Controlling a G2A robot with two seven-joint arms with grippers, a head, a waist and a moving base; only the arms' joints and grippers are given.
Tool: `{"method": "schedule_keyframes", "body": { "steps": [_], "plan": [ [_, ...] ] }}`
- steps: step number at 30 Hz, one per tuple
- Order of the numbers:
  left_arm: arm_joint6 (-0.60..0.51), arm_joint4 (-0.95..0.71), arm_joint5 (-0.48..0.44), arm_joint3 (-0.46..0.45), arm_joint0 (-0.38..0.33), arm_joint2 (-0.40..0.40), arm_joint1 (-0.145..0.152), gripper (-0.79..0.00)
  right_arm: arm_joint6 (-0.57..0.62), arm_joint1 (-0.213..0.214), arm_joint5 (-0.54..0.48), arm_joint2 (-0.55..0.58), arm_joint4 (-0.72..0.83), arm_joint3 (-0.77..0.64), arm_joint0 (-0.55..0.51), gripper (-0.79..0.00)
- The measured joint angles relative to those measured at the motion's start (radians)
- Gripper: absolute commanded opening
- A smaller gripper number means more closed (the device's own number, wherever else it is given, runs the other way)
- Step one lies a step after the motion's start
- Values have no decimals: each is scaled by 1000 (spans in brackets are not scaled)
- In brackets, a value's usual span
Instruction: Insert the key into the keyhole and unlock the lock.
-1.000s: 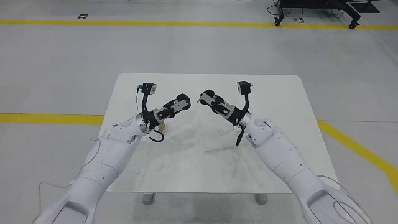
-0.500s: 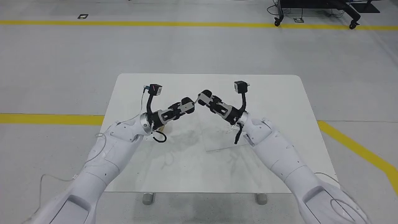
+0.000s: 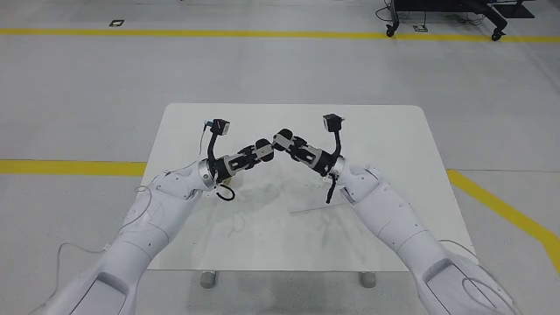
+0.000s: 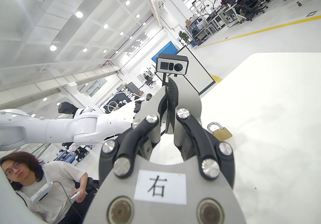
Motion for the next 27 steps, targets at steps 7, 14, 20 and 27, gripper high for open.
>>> {"method": "schedule_keyframes", "body": {
  "steps": [7,14,20,27],
  "plan": [
    [0,-40,0,52,-10,-4,-12,-785,3,1,0,12,-15,3,0,-785],
    [0,-54,0,69,-16,-13,-19,-785,30,7,0,18,-49,-5,-5,-785],
    [0,-50,0,70,-16,-16,-22,-785,74,11,0,14,-45,-14,-8,-785],
    [0,-44,0,65,-16,-19,-22,-785,124,12,0,5,-21,-18,-4,-785]
  ]
}}
